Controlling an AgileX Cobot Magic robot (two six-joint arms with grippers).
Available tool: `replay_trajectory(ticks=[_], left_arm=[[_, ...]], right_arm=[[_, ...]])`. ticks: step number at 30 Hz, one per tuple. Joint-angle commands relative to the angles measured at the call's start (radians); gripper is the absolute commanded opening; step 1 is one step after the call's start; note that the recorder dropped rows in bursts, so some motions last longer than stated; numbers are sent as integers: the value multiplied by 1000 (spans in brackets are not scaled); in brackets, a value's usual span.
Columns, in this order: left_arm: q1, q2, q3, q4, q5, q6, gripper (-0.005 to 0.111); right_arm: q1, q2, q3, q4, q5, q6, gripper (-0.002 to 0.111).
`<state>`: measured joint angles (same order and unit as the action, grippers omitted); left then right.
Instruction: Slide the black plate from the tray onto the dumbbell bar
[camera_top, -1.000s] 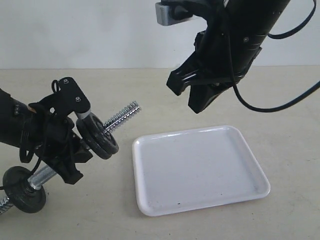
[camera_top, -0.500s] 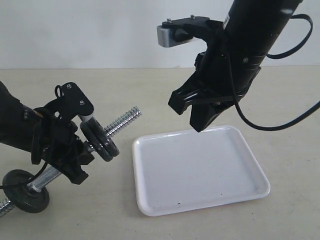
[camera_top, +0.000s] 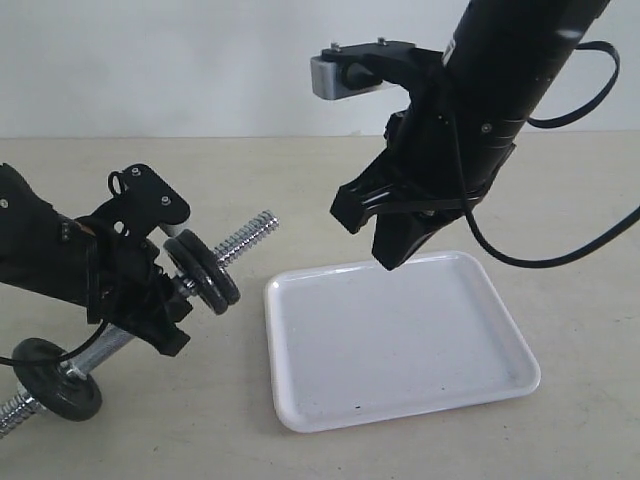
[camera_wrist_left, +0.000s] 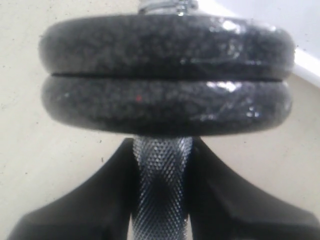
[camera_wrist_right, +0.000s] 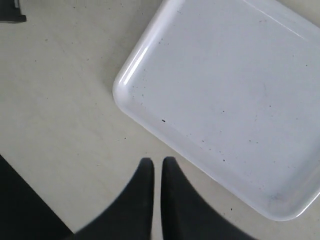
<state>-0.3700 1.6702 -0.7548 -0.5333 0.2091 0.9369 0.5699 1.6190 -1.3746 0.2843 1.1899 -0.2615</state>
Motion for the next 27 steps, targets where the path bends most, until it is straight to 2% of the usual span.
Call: replay_trajectory(ticks=[1, 17, 27], left_arm=[[1, -36, -37, -30, -133, -6, 4], [1, 85, -37, -30, -175, -48, 4], [1, 85, -37, -30, -274, -270, 4]], right_arm=[[-3, -2, 1, 39, -6, -35, 0], [-3, -2, 1, 110, 11, -88, 0], [-3, -2, 1, 110, 13, -93, 0]])
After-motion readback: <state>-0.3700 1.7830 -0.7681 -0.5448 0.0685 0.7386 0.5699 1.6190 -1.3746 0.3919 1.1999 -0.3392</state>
